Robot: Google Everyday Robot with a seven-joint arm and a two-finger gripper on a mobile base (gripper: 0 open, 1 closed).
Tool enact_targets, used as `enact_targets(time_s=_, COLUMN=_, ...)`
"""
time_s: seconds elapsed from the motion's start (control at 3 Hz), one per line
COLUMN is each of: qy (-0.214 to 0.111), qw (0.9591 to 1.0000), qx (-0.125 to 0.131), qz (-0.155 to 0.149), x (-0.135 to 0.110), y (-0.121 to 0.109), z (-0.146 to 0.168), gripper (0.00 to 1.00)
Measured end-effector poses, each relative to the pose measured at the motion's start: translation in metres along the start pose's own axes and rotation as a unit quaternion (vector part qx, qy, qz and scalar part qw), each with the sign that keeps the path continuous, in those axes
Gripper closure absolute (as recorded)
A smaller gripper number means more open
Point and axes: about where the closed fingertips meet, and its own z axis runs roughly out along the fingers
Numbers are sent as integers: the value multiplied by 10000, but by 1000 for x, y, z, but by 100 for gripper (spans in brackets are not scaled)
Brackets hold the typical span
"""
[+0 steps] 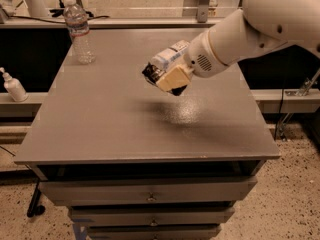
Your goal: Move blue plastic bottle near water bottle
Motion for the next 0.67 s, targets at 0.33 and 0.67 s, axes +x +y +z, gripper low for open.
enact_targets(time_s=0.33, qy=-140, qw=9999, qx=3, qz=30, x=-33, y=2, z=24, gripper=100)
enact_targets(time_s=0.67, qy=-138, qw=9999, qx=2, qz=66, x=-52, y=6, z=48, gripper=100)
